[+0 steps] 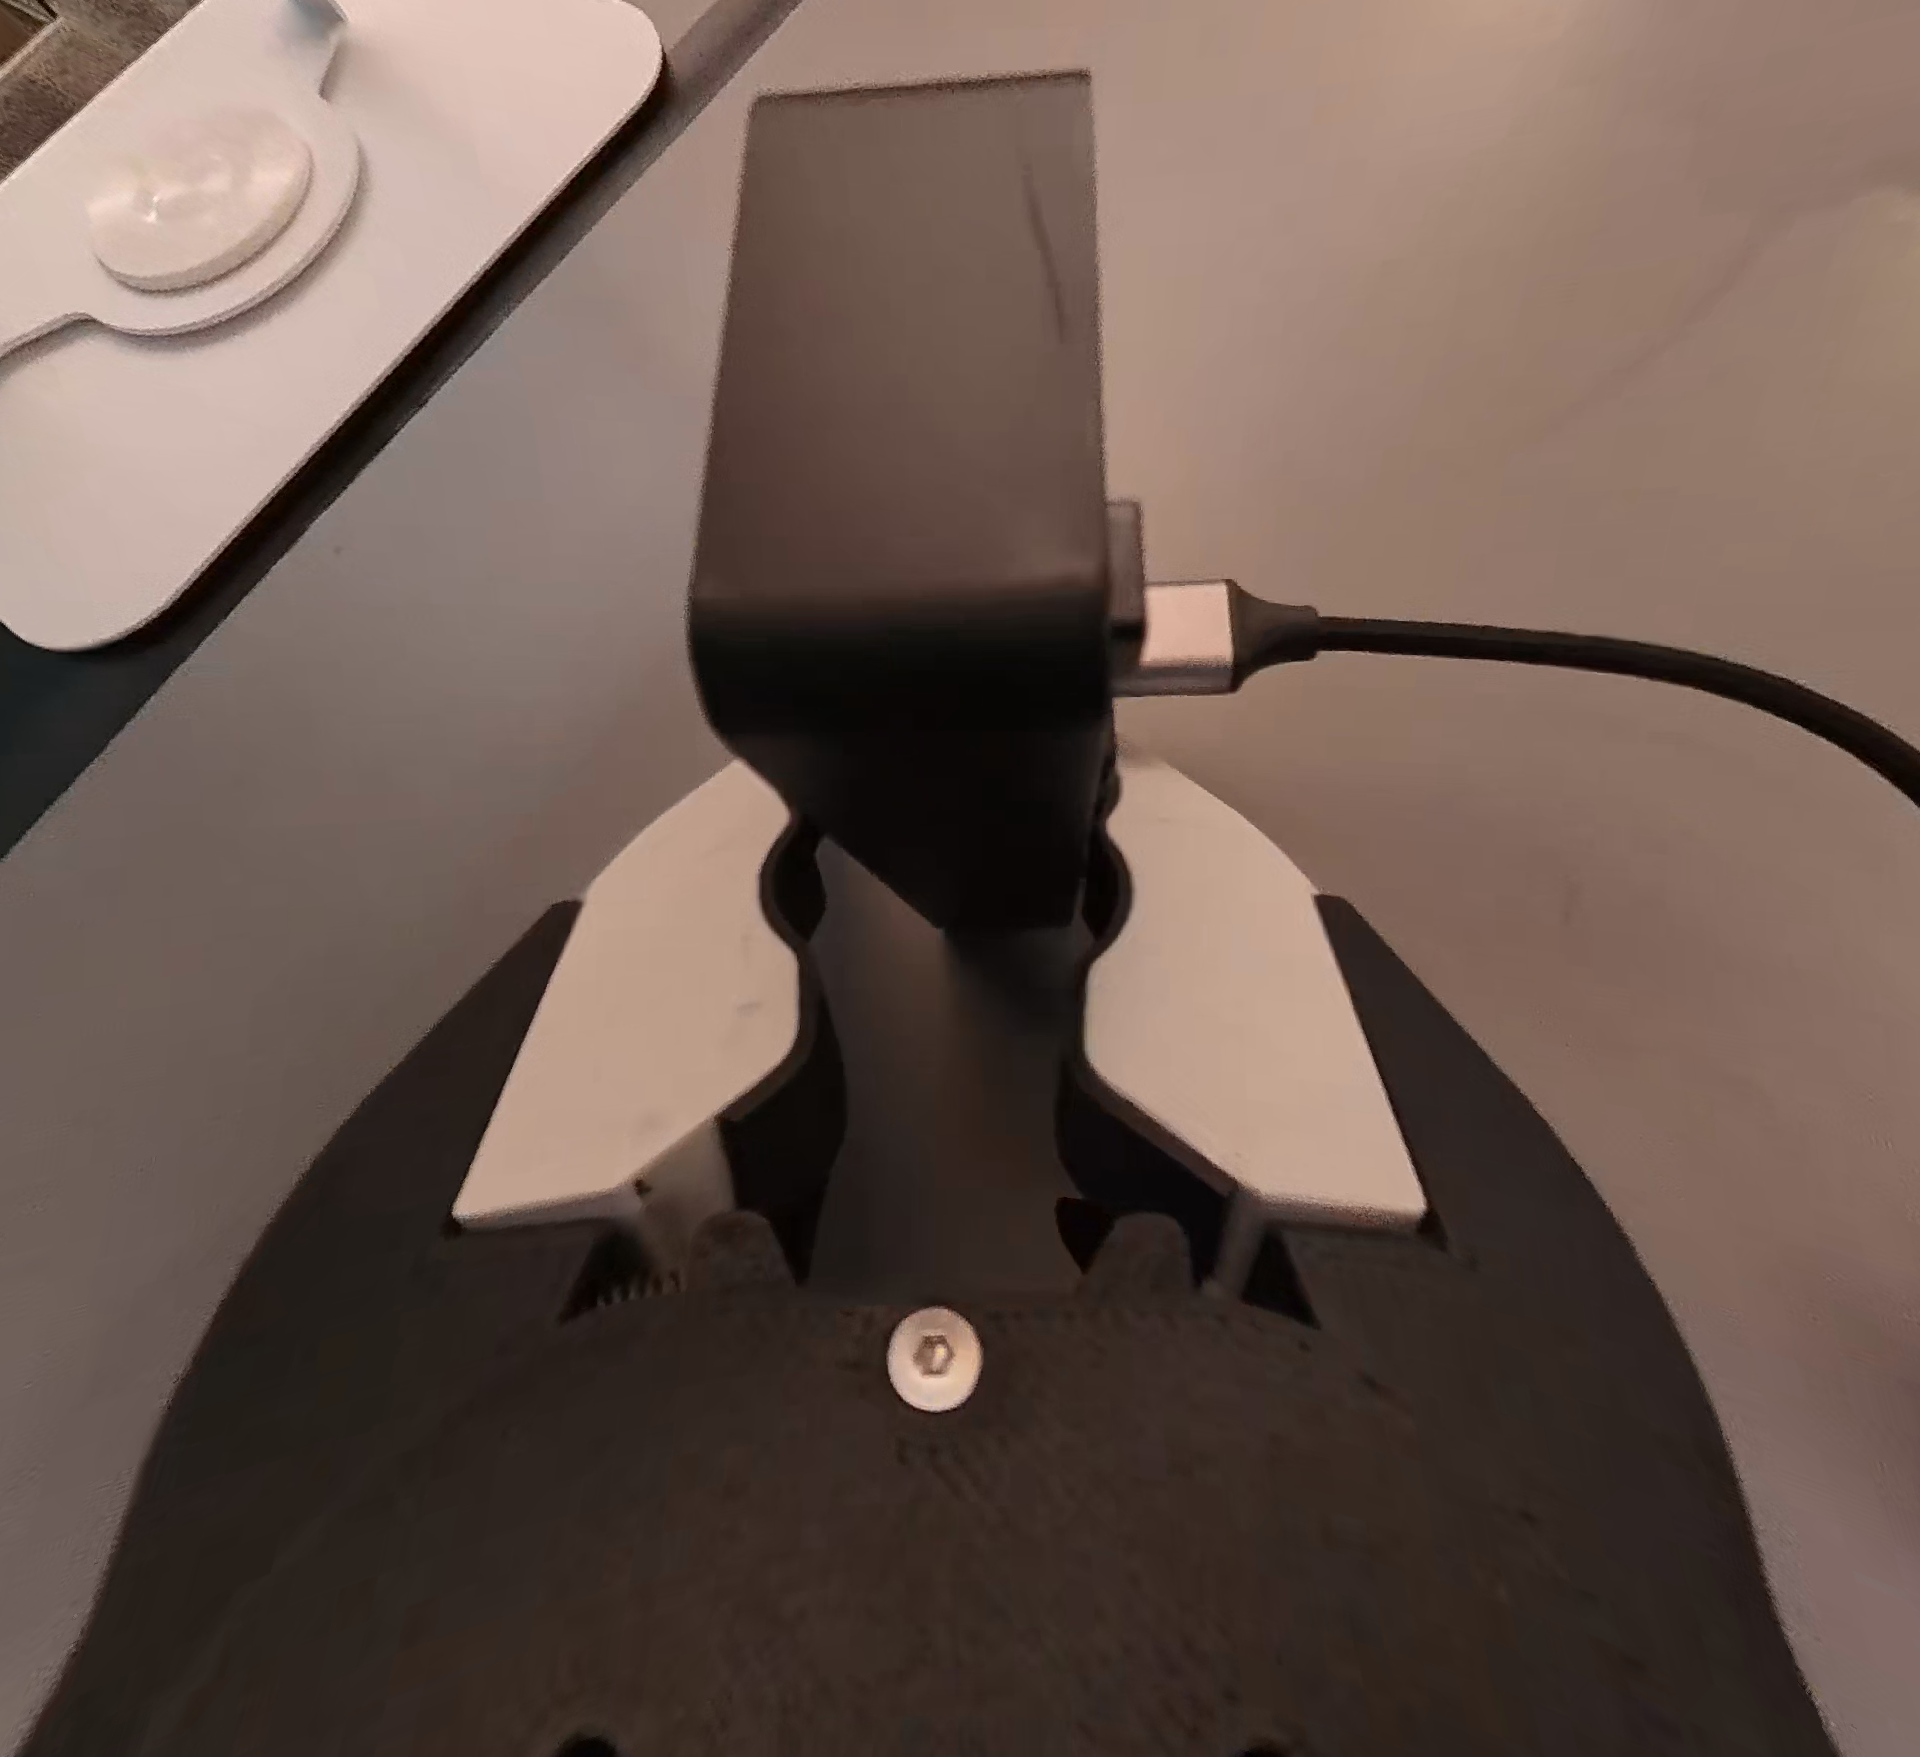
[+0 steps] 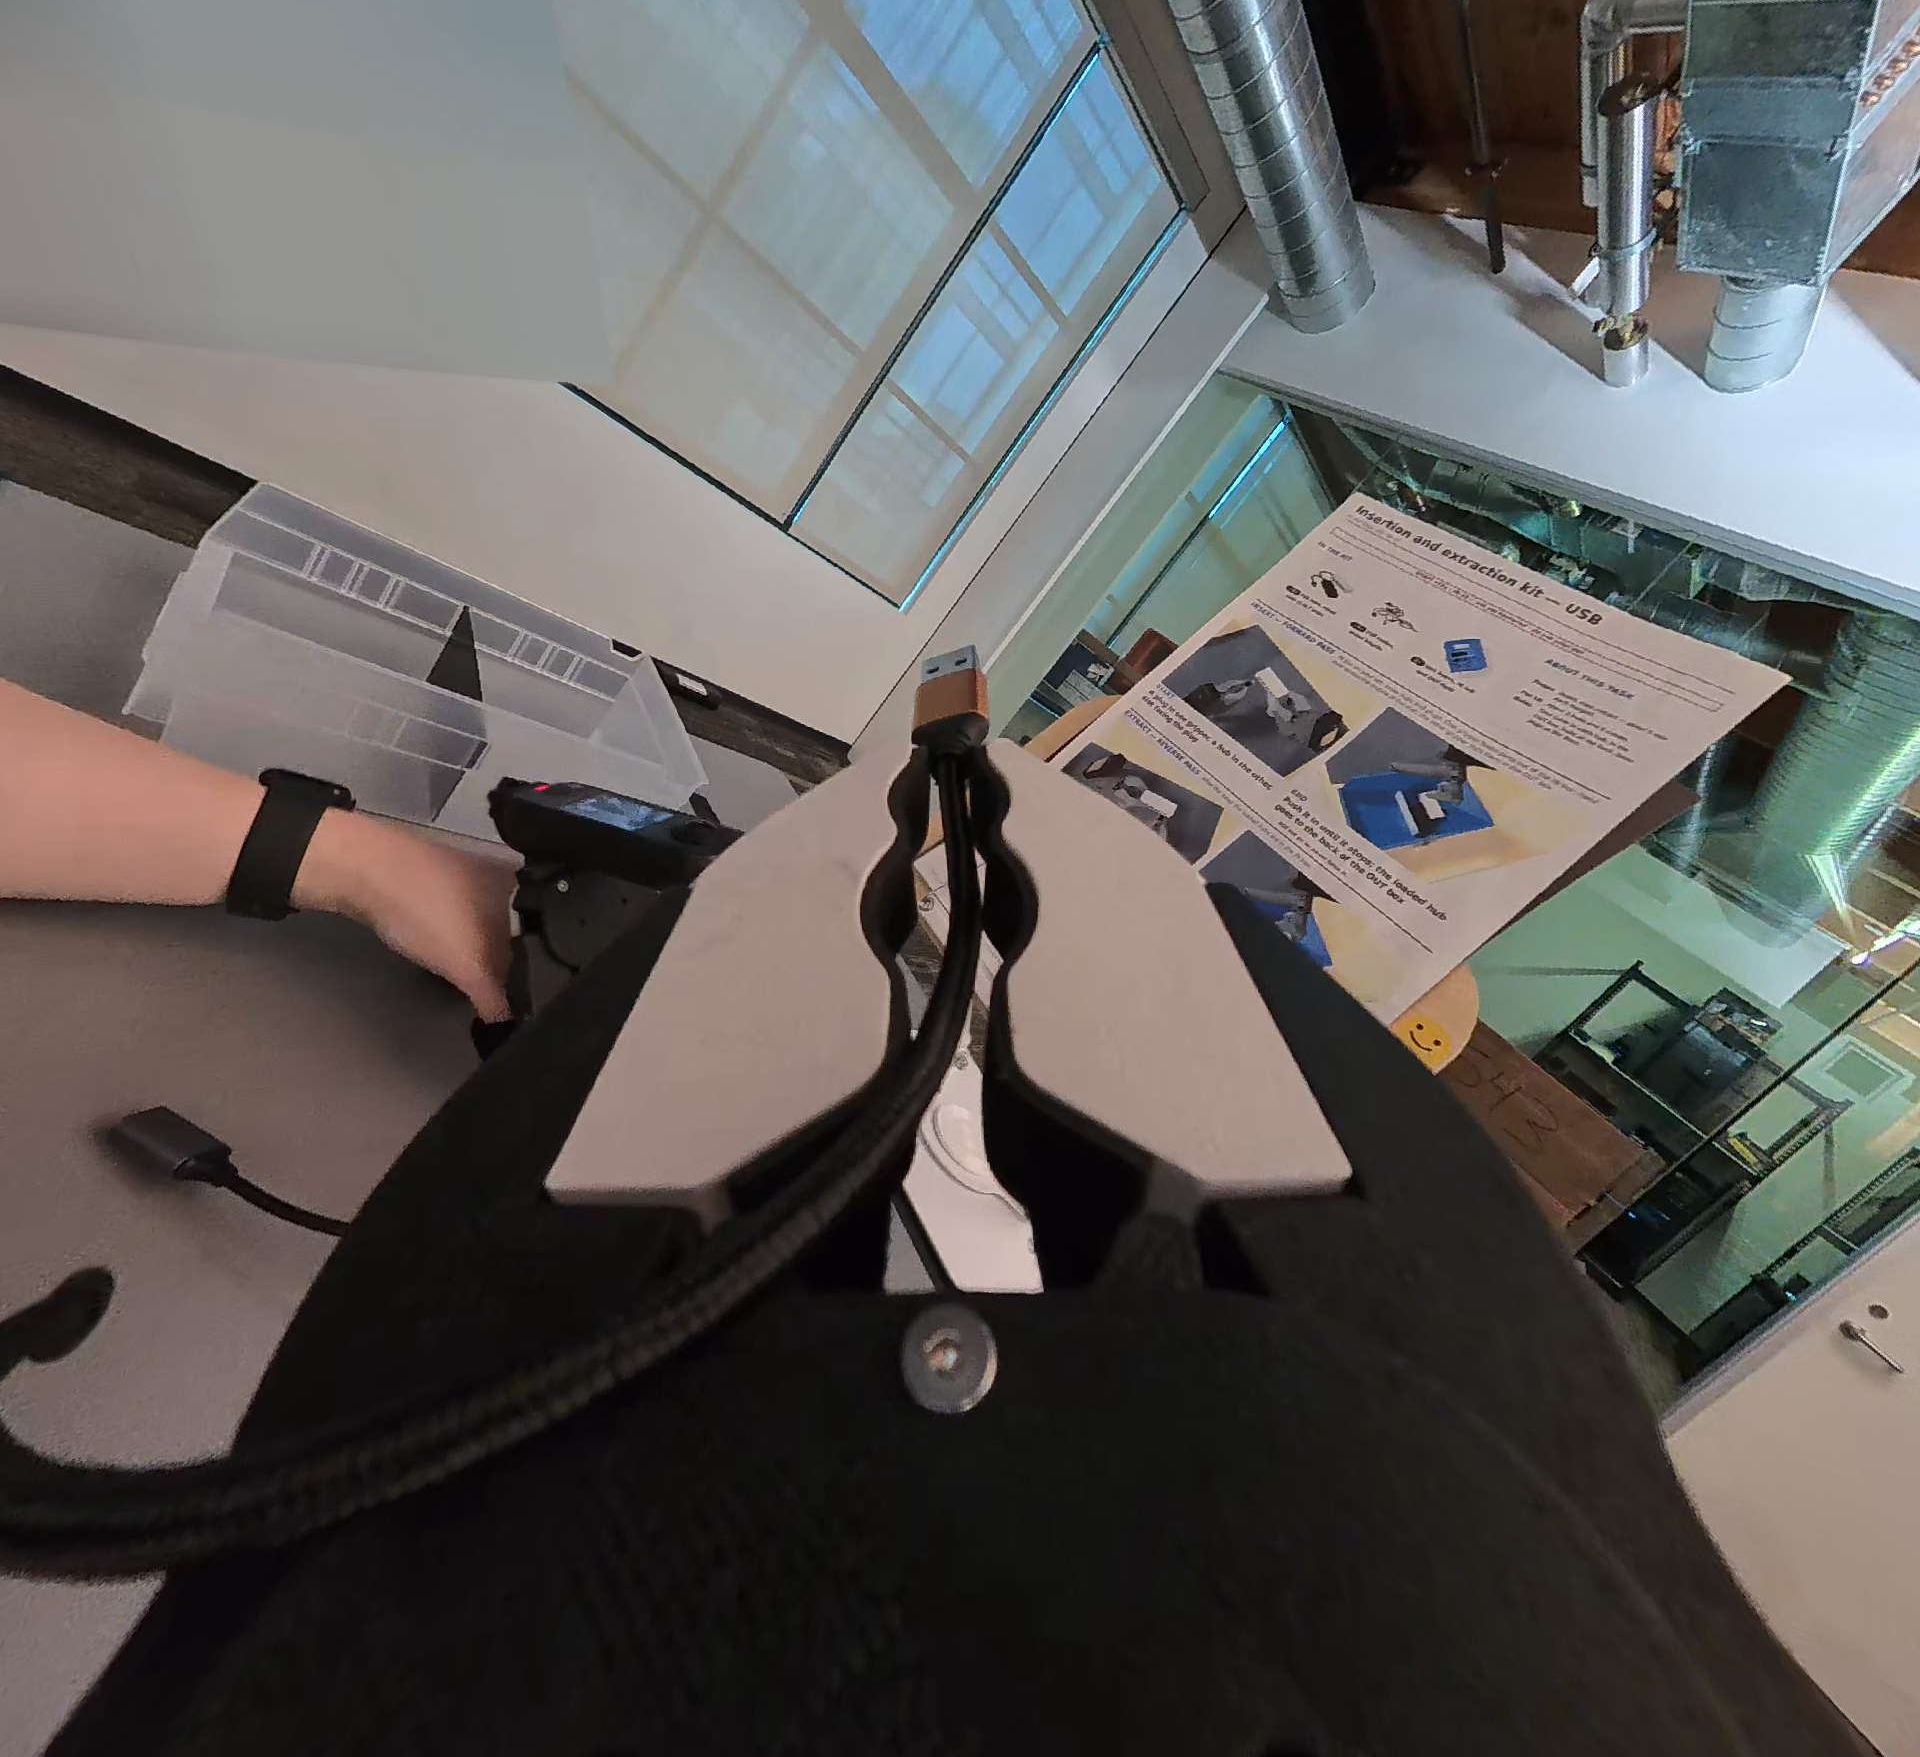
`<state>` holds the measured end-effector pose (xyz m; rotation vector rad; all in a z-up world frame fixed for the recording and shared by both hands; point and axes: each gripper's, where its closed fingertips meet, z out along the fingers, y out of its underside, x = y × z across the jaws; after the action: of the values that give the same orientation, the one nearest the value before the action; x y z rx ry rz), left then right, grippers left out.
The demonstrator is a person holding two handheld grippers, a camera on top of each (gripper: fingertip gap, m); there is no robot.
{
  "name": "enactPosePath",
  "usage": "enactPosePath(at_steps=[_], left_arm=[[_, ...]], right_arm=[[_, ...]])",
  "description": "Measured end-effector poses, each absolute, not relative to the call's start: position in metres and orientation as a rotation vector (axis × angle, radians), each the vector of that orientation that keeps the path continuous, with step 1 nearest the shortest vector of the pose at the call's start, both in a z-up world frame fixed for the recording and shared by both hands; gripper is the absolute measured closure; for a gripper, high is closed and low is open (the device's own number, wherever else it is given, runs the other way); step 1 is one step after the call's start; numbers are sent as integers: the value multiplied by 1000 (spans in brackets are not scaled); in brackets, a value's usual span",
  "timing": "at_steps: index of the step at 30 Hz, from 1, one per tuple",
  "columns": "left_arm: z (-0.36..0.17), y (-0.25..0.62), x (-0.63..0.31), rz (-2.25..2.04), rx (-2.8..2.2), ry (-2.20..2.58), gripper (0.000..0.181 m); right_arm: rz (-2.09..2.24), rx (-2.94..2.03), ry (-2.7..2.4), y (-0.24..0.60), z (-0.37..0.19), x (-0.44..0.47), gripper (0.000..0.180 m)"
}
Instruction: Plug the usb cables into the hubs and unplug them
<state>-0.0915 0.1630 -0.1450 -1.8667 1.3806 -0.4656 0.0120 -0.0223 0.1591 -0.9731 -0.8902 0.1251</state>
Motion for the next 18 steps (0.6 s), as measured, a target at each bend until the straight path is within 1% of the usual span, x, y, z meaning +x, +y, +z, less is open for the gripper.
enactPosePath(at_steps=[1,2,3,6,9,12,18], left_arm=[[-145,163,-91,-473,-1871,1379,138],[-146,162,-90,-484,-1879,1380,148],[-146,162,-90,-492,-1892,1373,151],[-145,162,-89,-544,-1933,1334,153],[-136,154,-82,-766,-1981,1268,153],[-107,146,-75,-976,-1955,1173,153],[-20,120,-65,-1236,-1818,1036,153]], right_arm=[[126,-974,-891,-22,159,12,172],[126,-975,-893,-22,158,11,172],[126,-979,-897,-21,158,10,172],[123,-991,-902,-19,155,9,172],[132,-1006,-890,-16,153,10,172],[161,-1061,-811,-5,154,15,172],[318,-1177,-626,17,149,12,173]])
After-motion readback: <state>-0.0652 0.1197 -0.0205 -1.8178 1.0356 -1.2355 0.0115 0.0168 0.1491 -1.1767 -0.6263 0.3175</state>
